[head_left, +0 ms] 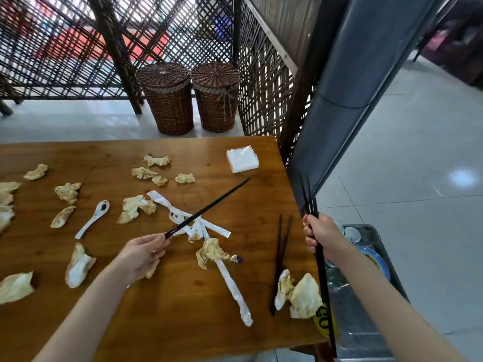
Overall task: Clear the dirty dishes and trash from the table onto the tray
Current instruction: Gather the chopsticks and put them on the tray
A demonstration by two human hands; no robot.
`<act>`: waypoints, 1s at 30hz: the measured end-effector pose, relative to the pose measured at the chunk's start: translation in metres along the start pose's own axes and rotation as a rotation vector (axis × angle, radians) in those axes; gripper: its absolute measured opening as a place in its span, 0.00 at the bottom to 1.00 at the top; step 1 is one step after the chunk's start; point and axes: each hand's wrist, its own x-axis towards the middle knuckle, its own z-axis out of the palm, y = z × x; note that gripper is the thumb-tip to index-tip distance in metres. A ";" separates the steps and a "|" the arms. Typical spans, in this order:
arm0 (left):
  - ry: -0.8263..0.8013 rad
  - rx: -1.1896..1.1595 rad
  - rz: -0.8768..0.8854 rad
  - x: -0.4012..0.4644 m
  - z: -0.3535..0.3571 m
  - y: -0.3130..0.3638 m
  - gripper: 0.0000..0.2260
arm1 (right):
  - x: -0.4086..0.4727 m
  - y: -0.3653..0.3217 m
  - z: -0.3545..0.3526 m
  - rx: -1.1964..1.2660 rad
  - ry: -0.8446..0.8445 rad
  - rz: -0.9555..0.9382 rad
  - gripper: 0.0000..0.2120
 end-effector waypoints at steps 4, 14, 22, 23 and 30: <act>-0.018 0.028 -0.053 -0.006 0.003 -0.003 0.08 | 0.000 0.001 -0.014 0.004 -0.003 -0.008 0.09; -0.014 0.178 -0.096 -0.012 0.019 -0.018 0.08 | 0.017 0.006 -0.053 -0.051 -0.052 0.036 0.08; -0.094 0.425 -0.082 -0.022 0.022 0.027 0.11 | 0.032 0.008 -0.081 -0.095 -0.084 0.029 0.09; -0.112 0.458 -0.078 -0.023 0.024 0.033 0.13 | 0.034 0.008 -0.082 -0.100 -0.090 0.028 0.09; -0.118 0.635 -0.055 -0.013 0.051 0.058 0.09 | 0.041 0.012 -0.082 -0.117 -0.121 0.064 0.09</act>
